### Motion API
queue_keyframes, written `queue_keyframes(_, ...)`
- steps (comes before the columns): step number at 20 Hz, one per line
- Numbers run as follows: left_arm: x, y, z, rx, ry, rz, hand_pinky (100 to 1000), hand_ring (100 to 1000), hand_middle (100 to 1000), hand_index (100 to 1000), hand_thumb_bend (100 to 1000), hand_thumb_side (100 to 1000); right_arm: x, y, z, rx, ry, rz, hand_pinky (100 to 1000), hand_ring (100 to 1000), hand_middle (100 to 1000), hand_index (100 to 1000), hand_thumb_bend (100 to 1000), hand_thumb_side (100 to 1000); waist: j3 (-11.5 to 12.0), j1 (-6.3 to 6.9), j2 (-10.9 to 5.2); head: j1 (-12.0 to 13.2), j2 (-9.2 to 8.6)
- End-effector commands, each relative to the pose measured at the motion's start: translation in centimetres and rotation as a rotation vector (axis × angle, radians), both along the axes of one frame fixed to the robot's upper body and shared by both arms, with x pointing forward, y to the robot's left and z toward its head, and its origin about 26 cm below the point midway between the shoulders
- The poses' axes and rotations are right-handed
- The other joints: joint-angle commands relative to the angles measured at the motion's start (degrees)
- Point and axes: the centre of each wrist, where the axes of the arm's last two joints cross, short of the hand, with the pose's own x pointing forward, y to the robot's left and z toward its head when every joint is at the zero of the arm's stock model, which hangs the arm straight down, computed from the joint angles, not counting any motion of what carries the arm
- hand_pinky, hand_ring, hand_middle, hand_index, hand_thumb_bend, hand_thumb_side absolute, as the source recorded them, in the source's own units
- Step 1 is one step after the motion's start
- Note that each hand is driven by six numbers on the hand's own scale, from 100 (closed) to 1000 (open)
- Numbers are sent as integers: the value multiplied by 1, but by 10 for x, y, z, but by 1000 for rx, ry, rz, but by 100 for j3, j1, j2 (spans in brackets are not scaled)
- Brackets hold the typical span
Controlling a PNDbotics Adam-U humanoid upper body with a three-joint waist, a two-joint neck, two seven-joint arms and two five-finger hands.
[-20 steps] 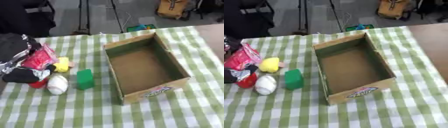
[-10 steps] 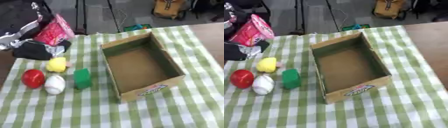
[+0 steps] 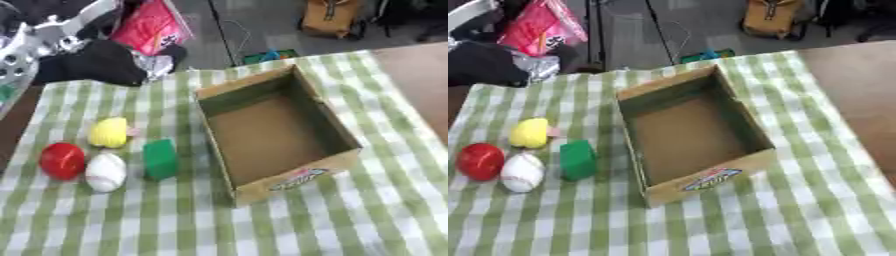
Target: Pick up objects on the table and place them in the box.
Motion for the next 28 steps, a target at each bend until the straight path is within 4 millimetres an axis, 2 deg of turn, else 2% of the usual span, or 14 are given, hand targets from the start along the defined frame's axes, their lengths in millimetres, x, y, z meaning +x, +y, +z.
queue_keyframes(1,12,-8,8,-21,-9,-29,273,367,393,614,100,744,-4,3,8,-13,-32,22,568,681,594,702,100,852,-42,-11,-155,70,60)
queue_keyframes(6,44,-25,6,-66,59,-81,240,352,377,596,100,771,-3,7,8,-17,-29,45,568,681,593,701,100,847,-169,32,-175,201,95)
queue_keyframes(14,89,-48,-14,-136,123,-104,217,342,364,586,100,787,-1,14,12,-17,-41,85,569,682,592,701,100,839,-386,95,-126,403,67)
queue_keyframes(23,116,-68,-38,-194,176,-108,204,339,360,578,100,803,0,20,16,-8,-58,109,569,682,592,700,100,830,-530,121,-54,507,-8)
queue_keyframes(28,123,-79,-57,-134,96,-80,249,371,387,601,100,778,0,21,17,-4,-62,116,570,682,592,700,100,830,-554,101,-47,529,-68)
